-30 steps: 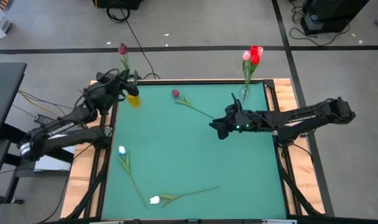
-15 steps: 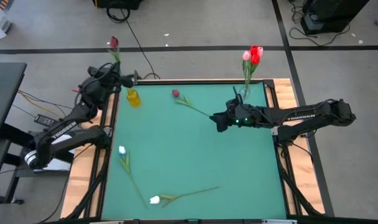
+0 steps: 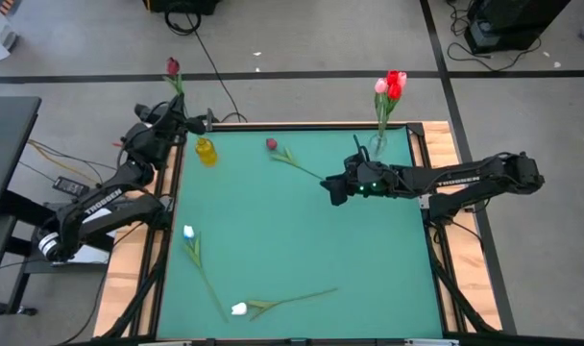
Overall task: Sort flowers into vase by color
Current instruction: Put the left dark red flower into the yellow vase, then put the dark red flower into the yellow vase
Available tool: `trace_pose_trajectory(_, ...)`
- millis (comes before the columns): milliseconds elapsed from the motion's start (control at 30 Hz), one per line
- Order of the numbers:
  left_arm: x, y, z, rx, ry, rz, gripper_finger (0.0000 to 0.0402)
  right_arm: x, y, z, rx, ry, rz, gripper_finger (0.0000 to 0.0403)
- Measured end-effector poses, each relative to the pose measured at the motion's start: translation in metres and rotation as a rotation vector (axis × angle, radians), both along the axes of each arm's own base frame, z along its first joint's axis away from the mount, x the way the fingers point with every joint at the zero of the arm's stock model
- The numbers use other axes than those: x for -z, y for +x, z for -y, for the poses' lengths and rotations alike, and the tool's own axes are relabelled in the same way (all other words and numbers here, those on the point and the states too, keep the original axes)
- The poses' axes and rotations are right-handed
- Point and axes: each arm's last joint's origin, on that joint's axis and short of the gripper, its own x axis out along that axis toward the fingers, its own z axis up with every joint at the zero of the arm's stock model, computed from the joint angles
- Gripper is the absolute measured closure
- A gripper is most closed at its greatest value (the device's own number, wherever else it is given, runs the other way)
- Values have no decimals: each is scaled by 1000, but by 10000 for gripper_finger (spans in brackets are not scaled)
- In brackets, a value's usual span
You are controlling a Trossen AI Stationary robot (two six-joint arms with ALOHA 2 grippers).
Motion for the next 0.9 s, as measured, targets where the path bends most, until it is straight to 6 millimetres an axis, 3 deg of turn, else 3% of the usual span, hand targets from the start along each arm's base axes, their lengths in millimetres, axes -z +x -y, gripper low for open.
trace_pose_trajectory(267, 18, 2, 0, 12, -52, -5, 395, 4, 6, 0, -15, 7, 10, 225)
trace_pose_trajectory(400, 33, 4, 0, 30, -156, 34, 372, 5, 6, 0, -7, 14, 3, 225)
trace_pose_trajectory(533, 46, 4, -1, 20, -268, 39, 324, 6, 7, 0, -32, -18, -14, 225)
trace_pose_trajectory(633, 50, 4, -1, 14, -328, 52, 278, 14, 10, 0, -113, -144, -98, 225)
trace_pose_trajectory(900, 27, -2, 8, -13, -548, -88, 176, 39, 36, 22, -164, -218, -301, 225)
